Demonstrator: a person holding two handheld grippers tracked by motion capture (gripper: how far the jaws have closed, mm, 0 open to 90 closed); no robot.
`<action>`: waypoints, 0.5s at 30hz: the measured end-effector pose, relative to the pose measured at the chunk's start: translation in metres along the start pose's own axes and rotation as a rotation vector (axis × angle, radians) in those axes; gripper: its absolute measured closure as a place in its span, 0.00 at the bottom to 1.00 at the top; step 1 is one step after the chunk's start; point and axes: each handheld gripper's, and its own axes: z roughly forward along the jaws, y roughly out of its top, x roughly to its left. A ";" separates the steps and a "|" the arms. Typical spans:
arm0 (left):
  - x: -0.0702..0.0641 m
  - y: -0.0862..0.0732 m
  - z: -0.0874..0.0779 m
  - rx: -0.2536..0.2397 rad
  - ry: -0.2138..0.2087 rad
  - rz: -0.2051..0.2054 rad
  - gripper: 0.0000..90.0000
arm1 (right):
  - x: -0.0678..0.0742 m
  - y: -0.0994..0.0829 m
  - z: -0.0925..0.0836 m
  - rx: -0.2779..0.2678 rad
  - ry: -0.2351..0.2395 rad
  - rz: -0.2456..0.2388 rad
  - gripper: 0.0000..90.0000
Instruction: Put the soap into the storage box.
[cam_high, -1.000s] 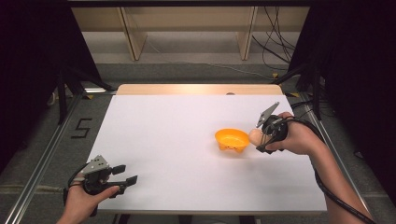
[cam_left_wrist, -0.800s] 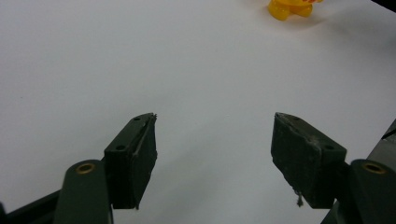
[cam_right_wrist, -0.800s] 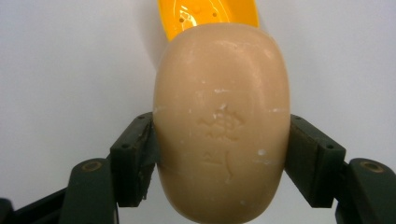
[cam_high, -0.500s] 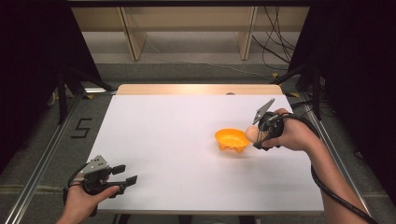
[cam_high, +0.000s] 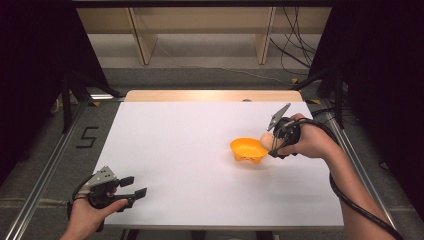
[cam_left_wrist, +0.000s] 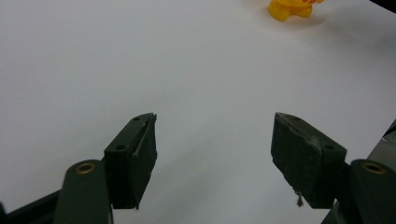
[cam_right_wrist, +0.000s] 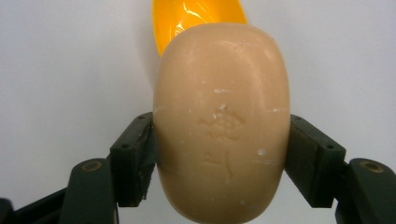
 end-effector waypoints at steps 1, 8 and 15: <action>0.000 0.000 0.000 0.002 0.001 0.003 0.34 | -0.001 0.002 0.000 0.002 -0.008 0.000 0.37; 0.000 0.000 0.000 0.001 -0.001 0.003 0.34 | -0.002 0.006 0.001 0.004 -0.004 -0.006 0.37; 0.000 0.000 -0.001 0.002 0.003 0.001 0.34 | -0.004 0.012 0.004 0.003 0.000 -0.026 0.37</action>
